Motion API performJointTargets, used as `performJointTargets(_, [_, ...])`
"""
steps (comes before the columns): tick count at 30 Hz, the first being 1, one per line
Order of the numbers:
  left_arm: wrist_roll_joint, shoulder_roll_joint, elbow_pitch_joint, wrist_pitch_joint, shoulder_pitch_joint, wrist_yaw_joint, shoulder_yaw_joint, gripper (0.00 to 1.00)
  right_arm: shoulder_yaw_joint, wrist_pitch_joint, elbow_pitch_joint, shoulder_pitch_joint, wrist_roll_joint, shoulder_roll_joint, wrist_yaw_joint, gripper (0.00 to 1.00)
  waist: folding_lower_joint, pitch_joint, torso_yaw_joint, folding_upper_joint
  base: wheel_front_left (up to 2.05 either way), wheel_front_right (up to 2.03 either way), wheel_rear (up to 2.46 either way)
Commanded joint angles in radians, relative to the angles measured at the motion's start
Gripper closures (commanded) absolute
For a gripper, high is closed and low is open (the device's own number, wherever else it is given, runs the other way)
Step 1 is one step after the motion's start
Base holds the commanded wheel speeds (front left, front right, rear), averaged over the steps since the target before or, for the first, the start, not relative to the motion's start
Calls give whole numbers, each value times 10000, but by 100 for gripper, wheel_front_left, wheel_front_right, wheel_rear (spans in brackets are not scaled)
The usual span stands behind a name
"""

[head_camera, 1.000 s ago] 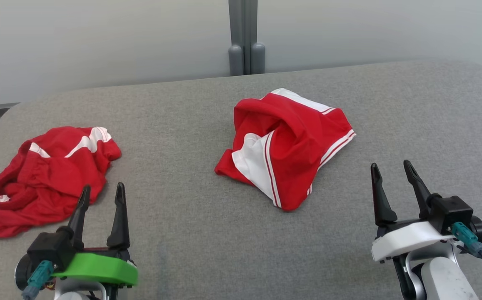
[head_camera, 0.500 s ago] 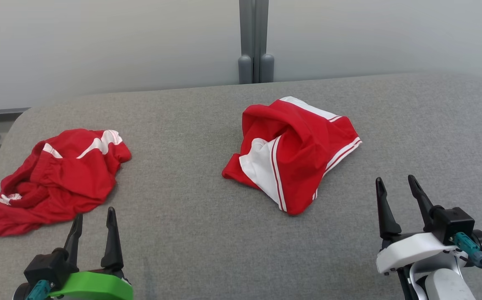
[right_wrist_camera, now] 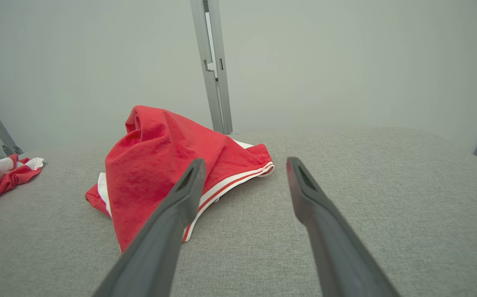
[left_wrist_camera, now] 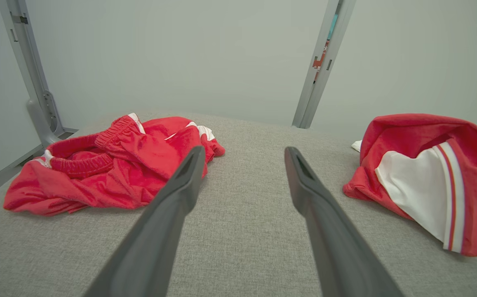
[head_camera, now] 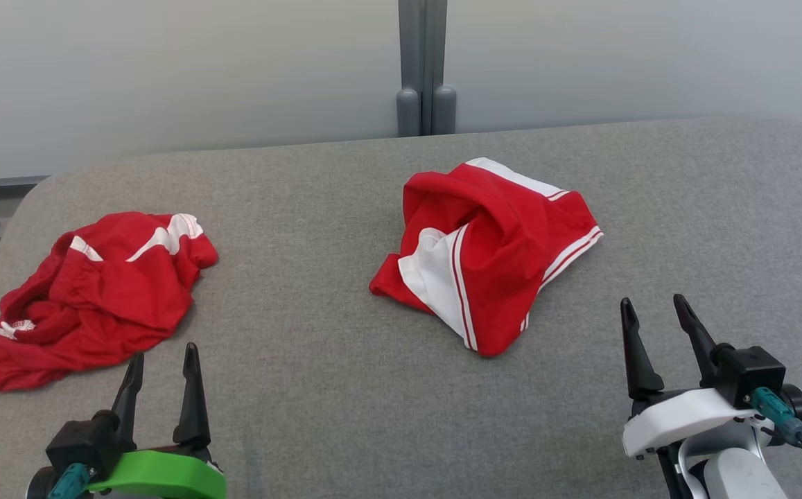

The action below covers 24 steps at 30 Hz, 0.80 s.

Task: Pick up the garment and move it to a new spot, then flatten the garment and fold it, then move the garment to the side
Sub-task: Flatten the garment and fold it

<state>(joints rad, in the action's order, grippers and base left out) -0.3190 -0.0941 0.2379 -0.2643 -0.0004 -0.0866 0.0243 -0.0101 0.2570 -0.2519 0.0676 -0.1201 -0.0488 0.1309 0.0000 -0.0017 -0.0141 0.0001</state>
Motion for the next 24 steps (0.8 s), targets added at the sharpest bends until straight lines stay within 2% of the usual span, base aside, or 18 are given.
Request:
performJointTargets(1, [36, 15, 8, -2, -163, -38, -75, 0, 15, 56, -15, 49, -27, -29, -3, 0, 0, 1, 8, -1, 0, 0, 0])
performJointTargets(16, [293, 194, -119, -2, -267, -195, -174, 0, -56, -89, -110, 234, -119, -29, -3, 0, 0, 196, 155, -1, 0, 0, 0])
performJointTargets(24, [445, 264, -395, -2, -693, -273, -105, 0, -481, -1449, -1188, 1744, -774, -23, -3, 0, 0, 1011, 360, -1, 0, 0, 0])
